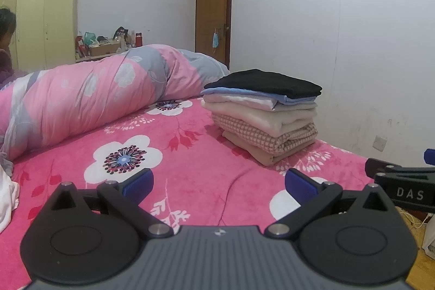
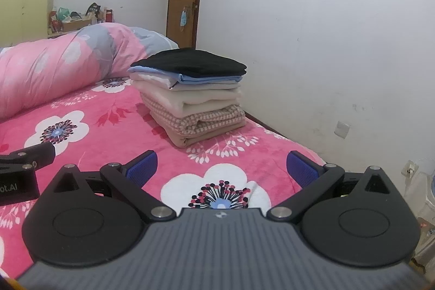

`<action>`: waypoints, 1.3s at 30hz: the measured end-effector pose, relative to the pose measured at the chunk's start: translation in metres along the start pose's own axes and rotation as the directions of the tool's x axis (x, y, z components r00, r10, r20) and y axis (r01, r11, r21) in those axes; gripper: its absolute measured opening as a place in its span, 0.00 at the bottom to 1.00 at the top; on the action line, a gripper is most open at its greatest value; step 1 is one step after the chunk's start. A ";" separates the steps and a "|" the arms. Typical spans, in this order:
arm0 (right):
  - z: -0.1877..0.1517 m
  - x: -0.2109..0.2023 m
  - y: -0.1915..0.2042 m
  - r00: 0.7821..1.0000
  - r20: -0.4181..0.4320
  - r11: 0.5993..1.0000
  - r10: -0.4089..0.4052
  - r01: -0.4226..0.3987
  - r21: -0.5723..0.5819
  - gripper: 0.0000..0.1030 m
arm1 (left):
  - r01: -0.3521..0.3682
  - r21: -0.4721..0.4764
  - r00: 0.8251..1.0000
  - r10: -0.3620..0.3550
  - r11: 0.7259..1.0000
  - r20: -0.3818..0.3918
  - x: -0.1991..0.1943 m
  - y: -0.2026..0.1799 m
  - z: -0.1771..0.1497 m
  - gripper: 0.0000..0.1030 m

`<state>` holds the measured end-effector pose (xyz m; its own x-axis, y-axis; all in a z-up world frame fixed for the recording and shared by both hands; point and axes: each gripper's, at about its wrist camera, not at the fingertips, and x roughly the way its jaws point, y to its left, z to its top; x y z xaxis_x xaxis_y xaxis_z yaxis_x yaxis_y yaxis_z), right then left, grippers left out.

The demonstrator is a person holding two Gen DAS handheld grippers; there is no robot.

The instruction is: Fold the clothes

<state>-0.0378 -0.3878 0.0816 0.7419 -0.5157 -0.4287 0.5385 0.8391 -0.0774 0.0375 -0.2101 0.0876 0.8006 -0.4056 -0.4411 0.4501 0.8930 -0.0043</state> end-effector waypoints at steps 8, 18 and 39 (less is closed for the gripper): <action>-0.001 0.002 0.000 1.000 -0.004 1.000 0.005 -0.005 0.012 0.99 | -0.004 -0.002 1.000 0.004 1.000 -0.001 0.000 -0.001 0.000 1.00; -0.001 0.001 0.000 1.000 -0.008 1.000 0.001 -0.001 0.027 0.99 | -0.007 -0.001 1.000 0.007 1.000 -0.002 0.000 0.000 0.001 1.00; 0.000 0.002 0.001 1.000 -0.014 1.000 -0.004 0.005 0.017 0.99 | -0.006 0.003 1.000 0.006 1.000 -0.002 -0.001 0.000 0.001 1.00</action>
<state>-0.0352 -0.3879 0.0803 0.7337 -0.5169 -0.4409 0.5487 0.8335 -0.0641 0.0372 -0.2098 0.0890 0.8024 -0.4002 -0.4427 0.4467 0.8947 0.0006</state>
